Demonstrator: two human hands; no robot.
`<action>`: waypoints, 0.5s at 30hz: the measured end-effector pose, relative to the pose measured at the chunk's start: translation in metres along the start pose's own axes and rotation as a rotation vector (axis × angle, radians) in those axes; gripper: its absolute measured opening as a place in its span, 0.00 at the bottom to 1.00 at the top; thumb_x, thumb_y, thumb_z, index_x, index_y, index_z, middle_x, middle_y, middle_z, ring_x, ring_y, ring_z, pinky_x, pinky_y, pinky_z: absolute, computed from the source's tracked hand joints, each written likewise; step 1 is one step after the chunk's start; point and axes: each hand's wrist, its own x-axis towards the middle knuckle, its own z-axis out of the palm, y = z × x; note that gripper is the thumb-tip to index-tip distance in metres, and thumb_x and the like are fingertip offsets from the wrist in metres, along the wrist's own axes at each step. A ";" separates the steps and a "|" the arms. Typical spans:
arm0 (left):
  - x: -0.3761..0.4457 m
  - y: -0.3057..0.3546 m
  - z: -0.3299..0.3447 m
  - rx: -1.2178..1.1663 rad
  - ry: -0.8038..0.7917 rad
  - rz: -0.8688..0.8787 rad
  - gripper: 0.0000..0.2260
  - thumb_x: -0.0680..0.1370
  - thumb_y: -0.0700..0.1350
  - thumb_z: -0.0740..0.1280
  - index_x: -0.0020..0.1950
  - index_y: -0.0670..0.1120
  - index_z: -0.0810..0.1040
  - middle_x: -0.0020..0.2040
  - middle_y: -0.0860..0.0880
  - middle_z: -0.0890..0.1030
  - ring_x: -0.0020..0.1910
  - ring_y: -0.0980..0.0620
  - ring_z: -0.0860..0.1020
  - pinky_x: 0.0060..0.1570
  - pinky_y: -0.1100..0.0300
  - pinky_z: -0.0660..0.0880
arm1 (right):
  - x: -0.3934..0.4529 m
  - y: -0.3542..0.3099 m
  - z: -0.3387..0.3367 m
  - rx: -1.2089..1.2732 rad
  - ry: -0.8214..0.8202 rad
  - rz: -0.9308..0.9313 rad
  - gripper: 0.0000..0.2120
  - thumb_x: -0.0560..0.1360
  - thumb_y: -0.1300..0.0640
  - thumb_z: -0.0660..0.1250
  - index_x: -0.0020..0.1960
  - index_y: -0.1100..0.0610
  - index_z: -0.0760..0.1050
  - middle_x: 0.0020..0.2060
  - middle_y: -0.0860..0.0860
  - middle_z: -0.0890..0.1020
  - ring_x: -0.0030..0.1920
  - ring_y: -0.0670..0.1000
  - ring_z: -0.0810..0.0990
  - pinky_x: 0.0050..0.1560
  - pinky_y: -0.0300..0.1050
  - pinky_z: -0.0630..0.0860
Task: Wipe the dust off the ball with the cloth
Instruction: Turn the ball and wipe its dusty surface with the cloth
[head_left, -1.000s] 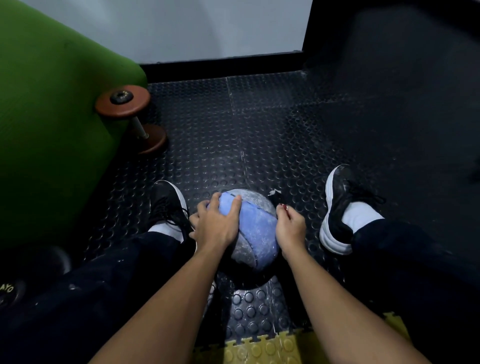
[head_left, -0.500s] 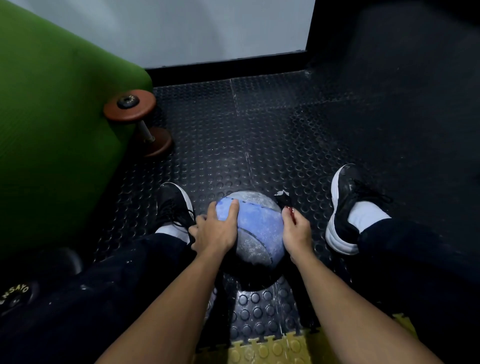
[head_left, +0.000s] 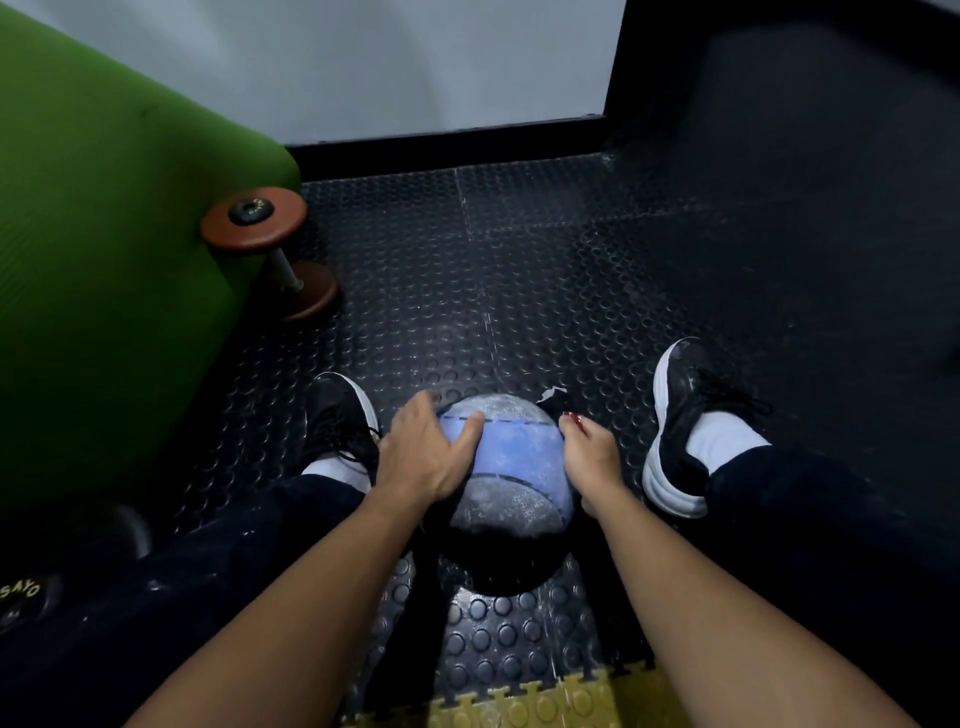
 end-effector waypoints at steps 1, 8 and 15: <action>0.003 -0.001 0.004 -0.082 -0.038 0.073 0.30 0.78 0.67 0.58 0.73 0.49 0.68 0.71 0.48 0.74 0.70 0.46 0.71 0.69 0.45 0.68 | 0.004 -0.001 -0.002 0.008 -0.027 0.013 0.16 0.77 0.49 0.63 0.42 0.61 0.78 0.41 0.58 0.83 0.39 0.50 0.76 0.41 0.46 0.70; 0.000 0.001 0.028 -0.252 0.030 0.082 0.25 0.79 0.62 0.62 0.74 0.53 0.72 0.72 0.53 0.75 0.71 0.52 0.71 0.71 0.52 0.67 | 0.014 0.012 -0.013 0.013 -0.062 0.091 0.13 0.79 0.50 0.62 0.48 0.57 0.81 0.44 0.49 0.83 0.47 0.50 0.80 0.53 0.48 0.75; -0.007 -0.008 0.026 -0.311 0.070 -0.004 0.24 0.81 0.61 0.62 0.75 0.53 0.71 0.73 0.52 0.73 0.72 0.50 0.70 0.72 0.51 0.66 | -0.013 0.013 0.000 0.037 0.102 -0.090 0.15 0.79 0.52 0.63 0.37 0.59 0.77 0.33 0.51 0.79 0.36 0.48 0.73 0.37 0.45 0.69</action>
